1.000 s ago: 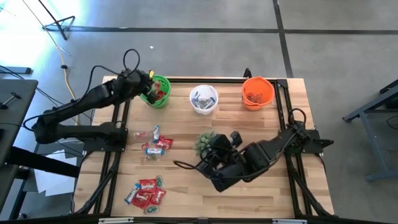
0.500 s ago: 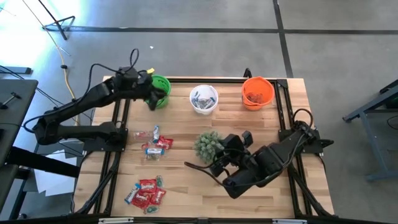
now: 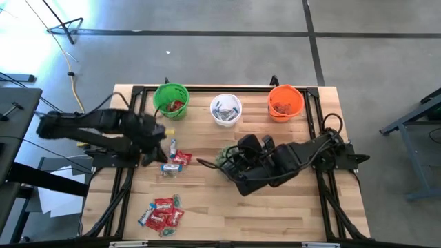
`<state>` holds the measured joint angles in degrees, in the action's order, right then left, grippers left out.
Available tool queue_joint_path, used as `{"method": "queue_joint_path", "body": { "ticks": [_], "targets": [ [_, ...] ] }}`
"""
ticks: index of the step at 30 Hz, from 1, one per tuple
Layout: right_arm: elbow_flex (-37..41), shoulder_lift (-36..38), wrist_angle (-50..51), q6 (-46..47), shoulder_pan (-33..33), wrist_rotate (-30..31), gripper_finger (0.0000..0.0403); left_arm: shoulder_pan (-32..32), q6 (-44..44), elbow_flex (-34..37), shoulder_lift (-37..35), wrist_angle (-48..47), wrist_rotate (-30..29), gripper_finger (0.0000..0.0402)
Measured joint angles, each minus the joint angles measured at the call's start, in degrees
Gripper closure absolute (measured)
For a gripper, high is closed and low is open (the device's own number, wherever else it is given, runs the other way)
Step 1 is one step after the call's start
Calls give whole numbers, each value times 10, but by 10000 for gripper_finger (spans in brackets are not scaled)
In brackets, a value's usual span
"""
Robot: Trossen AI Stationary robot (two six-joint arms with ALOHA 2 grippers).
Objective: Sort candy
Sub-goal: Put the red candy into the green bucket
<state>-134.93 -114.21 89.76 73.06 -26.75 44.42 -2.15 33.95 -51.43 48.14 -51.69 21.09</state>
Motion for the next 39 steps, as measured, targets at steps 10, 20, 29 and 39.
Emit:
{"method": "queue_joint_path", "body": {
  "ticks": [10, 20, 29, 39],
  "targets": [
    [0, -1, 2, 0, 2, -31, 289, -142, -95, 92, -1, 2, -216, 339],
    [9, -2, 2, -4, -21, -115, 289, -127, -113, 184, 11, 211, -246, 339],
    [9, 6, 2, -119, -33, -115, 289, -124, -105, 195, 64, 317, -238, 339],
    [298, 182, -12, -76, -52, -31, 289, -123, -31, 194, 108, 432, -278, 339]
  ]
}}
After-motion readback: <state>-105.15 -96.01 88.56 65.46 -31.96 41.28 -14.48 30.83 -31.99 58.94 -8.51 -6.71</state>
